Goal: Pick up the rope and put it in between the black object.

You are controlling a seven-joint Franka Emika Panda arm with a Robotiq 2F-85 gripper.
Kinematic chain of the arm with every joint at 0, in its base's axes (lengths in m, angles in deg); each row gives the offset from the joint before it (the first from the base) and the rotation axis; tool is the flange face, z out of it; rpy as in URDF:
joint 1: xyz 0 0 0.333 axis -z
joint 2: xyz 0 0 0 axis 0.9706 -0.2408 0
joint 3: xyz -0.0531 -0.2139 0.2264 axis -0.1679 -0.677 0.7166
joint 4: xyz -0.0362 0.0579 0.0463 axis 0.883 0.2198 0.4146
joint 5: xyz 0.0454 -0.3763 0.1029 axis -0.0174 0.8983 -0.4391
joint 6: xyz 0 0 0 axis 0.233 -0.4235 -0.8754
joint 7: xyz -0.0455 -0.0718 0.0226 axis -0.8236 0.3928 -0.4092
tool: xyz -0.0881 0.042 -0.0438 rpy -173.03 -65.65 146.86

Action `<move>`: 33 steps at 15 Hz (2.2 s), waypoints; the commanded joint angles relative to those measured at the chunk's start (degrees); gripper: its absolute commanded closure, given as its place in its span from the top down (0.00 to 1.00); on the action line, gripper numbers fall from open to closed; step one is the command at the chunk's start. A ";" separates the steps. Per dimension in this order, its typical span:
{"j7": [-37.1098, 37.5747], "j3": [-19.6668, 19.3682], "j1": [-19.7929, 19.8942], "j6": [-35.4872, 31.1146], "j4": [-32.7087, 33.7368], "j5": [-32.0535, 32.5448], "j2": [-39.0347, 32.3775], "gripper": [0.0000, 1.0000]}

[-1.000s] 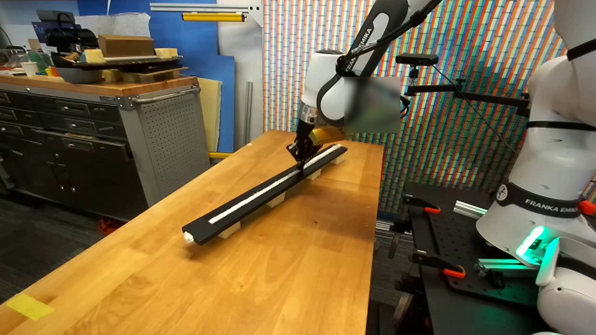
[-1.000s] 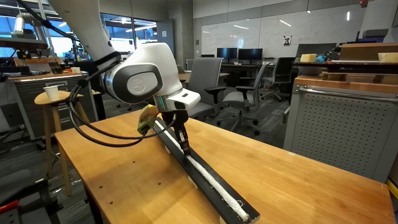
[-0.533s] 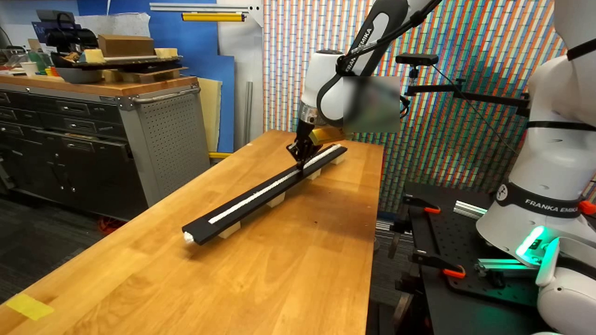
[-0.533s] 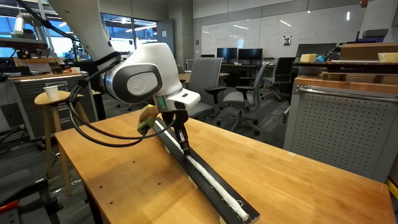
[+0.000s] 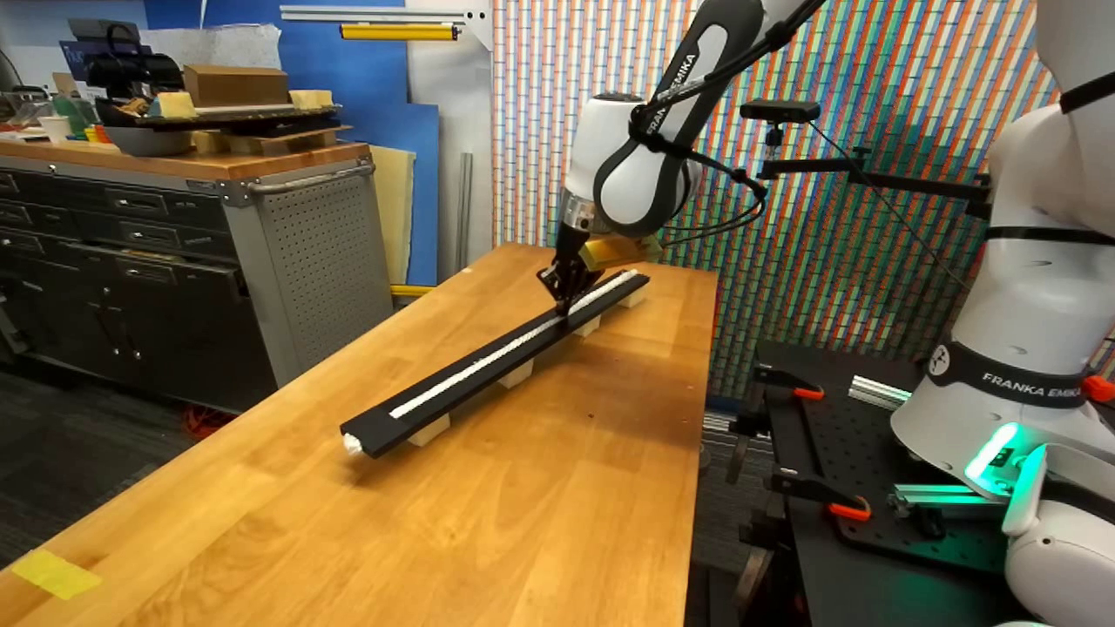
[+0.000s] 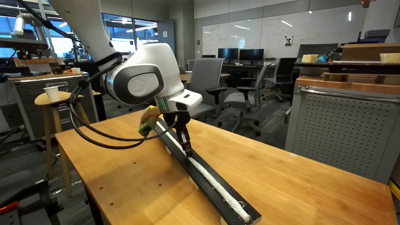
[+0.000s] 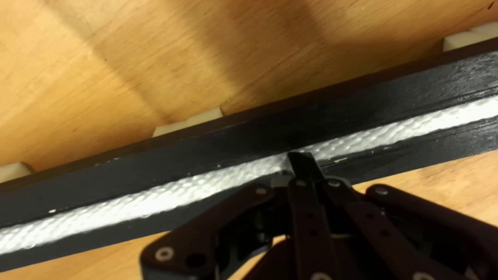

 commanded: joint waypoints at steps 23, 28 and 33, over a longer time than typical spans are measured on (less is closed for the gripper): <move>-0.66 -2.41 0.46 -1.09 1.77 -0.89 -2.31 0.00; -0.65 -3.84 0.70 -1.02 1.72 -0.86 -2.57 0.00; -0.64 -3.81 1.02 -0.87 1.33 -1.44 -1.99 0.00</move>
